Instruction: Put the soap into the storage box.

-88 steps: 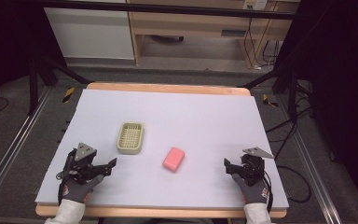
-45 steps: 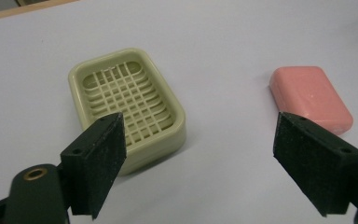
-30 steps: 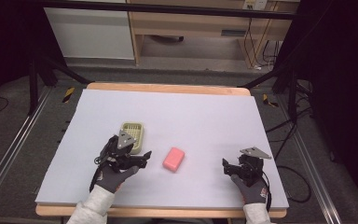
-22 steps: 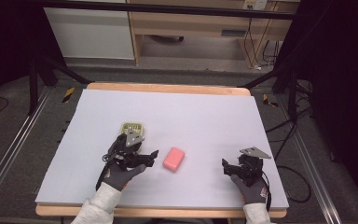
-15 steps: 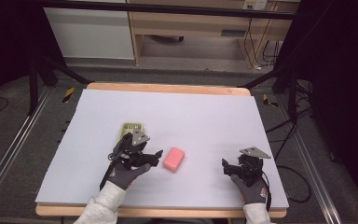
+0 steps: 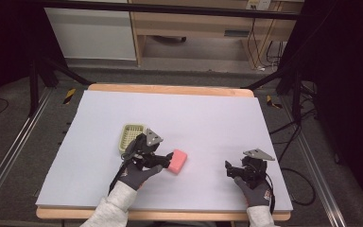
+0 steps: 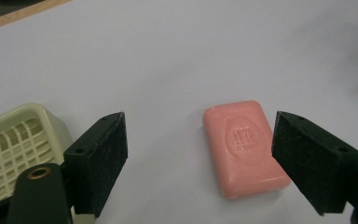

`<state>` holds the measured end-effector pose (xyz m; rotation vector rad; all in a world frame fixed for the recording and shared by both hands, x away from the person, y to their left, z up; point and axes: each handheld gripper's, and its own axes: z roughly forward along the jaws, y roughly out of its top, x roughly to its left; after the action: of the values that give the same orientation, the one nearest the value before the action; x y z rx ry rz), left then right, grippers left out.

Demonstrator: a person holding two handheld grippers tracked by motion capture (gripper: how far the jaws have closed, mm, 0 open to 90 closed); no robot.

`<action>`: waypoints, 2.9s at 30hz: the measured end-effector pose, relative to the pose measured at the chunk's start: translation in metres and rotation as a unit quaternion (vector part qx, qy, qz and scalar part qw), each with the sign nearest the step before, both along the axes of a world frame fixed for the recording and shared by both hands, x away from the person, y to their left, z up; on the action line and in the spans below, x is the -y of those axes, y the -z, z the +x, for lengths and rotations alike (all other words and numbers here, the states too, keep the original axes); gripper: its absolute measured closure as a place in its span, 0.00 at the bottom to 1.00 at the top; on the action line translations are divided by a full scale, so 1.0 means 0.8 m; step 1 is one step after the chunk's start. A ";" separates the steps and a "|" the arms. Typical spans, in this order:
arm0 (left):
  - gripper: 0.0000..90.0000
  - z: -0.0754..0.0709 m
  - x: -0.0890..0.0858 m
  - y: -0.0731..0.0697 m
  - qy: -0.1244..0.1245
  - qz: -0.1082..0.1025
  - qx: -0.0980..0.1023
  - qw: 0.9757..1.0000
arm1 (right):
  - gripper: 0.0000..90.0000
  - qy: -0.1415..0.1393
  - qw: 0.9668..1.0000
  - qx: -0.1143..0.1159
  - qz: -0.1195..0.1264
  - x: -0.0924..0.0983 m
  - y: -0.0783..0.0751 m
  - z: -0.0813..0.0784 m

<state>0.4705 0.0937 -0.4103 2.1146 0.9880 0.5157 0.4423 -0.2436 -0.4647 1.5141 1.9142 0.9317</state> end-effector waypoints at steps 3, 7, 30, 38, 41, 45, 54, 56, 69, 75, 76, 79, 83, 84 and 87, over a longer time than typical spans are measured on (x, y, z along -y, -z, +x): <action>0.20 0.002 0.006 0.004 0.003 0.004 -0.006 1.000 | 0.10 0.001 1.000 0.000 0.001 0.000 0.000 0.000; 0.21 0.004 0.014 0.008 0.004 0.007 -0.011 1.000 | 0.10 0.002 1.000 0.000 0.001 0.000 0.000 0.000; 0.21 0.017 0.045 0.040 0.008 0.024 -0.040 0.999 | 0.10 0.000 1.000 -0.006 0.000 -0.001 0.001 0.001; 0.20 0.021 0.055 0.051 0.011 0.036 -0.051 0.998 | 0.10 -0.001 1.000 -0.010 0.000 -0.002 0.002 0.001; 0.20 0.021 0.058 0.054 0.010 0.040 -0.052 0.998 | 0.10 -0.001 1.000 -0.010 -0.002 -0.002 0.002 0.002; 0.20 0.022 0.062 0.058 0.010 0.043 -0.057 0.997 | 0.10 -0.002 1.000 -0.010 -0.002 -0.003 0.002 0.002; 0.20 0.024 0.065 0.066 0.011 0.049 -0.075 0.996 | 0.10 -0.002 1.000 -0.014 -0.004 -0.003 0.003 0.002; 0.20 0.024 0.065 0.067 0.009 0.049 -0.079 0.996 | 0.10 -0.003 1.000 -0.013 -0.005 -0.003 0.003 0.002; 0.29 0.025 0.072 0.075 0.008 0.053 -0.094 0.994 | 0.10 -0.002 1.000 -0.014 -0.007 -0.004 0.004 0.003; 0.33 0.025 0.072 0.073 0.007 0.055 -0.099 0.994 | 0.10 -0.001 1.000 -0.016 -0.006 -0.004 0.004 0.003; 0.34 0.025 0.073 0.073 0.007 0.056 -0.100 0.993 | 0.10 0.000 1.000 -0.017 -0.006 -0.005 0.003 0.003; 0.37 0.026 0.073 0.072 0.007 0.058 -0.103 0.993 | 0.10 -0.001 1.000 -0.016 -0.006 -0.004 0.004 0.003; 0.41 0.027 0.072 0.070 0.004 0.060 -0.107 0.992 | 0.10 0.000 1.000 -0.016 -0.007 -0.004 0.004 0.003; 0.41 0.027 0.072 0.070 0.003 0.059 -0.108 0.992 | 0.10 -0.001 1.000 -0.016 -0.007 -0.004 0.004 0.003; 0.41 0.028 0.073 0.069 0.002 0.059 -0.110 0.992 | 0.10 -0.001 1.000 -0.017 -0.007 -0.004 0.004 0.003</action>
<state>0.4928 0.0355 -0.4657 2.3169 1.0987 0.3516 0.4445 -0.2402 -0.4675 1.5296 1.9411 0.8968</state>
